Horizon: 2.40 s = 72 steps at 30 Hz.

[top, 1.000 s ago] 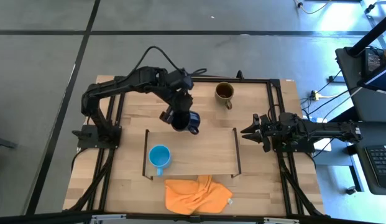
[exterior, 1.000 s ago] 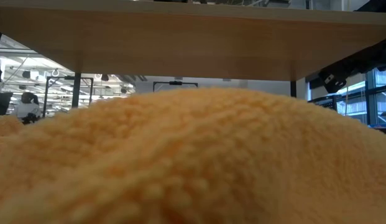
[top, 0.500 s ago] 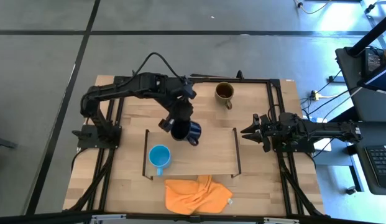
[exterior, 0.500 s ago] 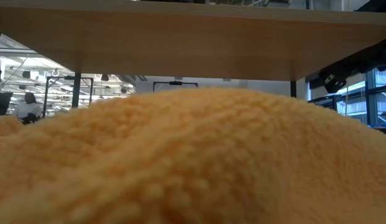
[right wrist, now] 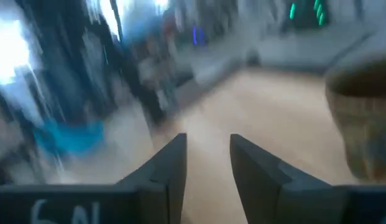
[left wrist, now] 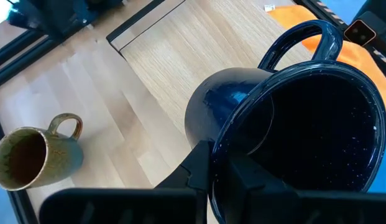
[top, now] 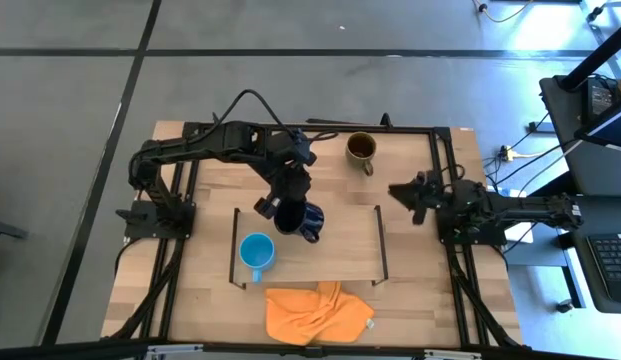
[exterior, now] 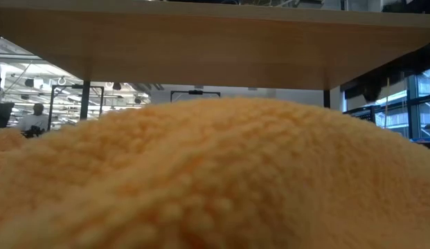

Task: Stack small to large cups/mugs on shelf
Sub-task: Put the dark blue mug on the shelf

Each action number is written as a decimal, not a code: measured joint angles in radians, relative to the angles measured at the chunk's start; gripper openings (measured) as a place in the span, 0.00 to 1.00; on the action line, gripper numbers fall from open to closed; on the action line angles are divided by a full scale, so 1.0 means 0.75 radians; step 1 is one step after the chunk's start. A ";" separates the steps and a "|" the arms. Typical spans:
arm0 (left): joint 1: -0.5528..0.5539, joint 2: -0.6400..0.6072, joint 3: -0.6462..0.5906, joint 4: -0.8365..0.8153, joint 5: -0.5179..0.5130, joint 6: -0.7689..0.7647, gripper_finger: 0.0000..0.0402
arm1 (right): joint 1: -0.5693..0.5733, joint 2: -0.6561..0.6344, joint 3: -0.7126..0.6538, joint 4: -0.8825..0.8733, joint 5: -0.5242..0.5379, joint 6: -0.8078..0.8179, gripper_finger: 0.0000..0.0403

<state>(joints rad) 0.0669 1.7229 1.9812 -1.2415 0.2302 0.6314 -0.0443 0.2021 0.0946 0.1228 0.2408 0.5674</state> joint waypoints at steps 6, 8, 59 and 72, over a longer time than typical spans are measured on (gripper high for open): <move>0.000 0.000 0.000 -0.002 0.000 -0.025 0.03 | -0.001 0.010 0.066 0.489 -0.209 -0.286 0.31; 0.000 0.000 0.000 -0.006 0.003 -0.026 0.03 | -0.001 0.037 0.179 0.403 -0.224 -0.338 0.31; -0.128 0.130 -0.001 0.162 0.071 0.012 0.04 | -0.021 1.181 1.256 -0.262 -0.534 0.260 0.31; -0.126 0.130 -0.001 0.165 0.041 -0.092 0.04 | 0.060 1.191 1.255 -0.318 -0.449 0.036 0.19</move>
<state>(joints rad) -0.0278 1.8202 1.9808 -1.1179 0.2611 0.5625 0.0007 1.0956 1.0359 -0.1156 -0.0956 0.5946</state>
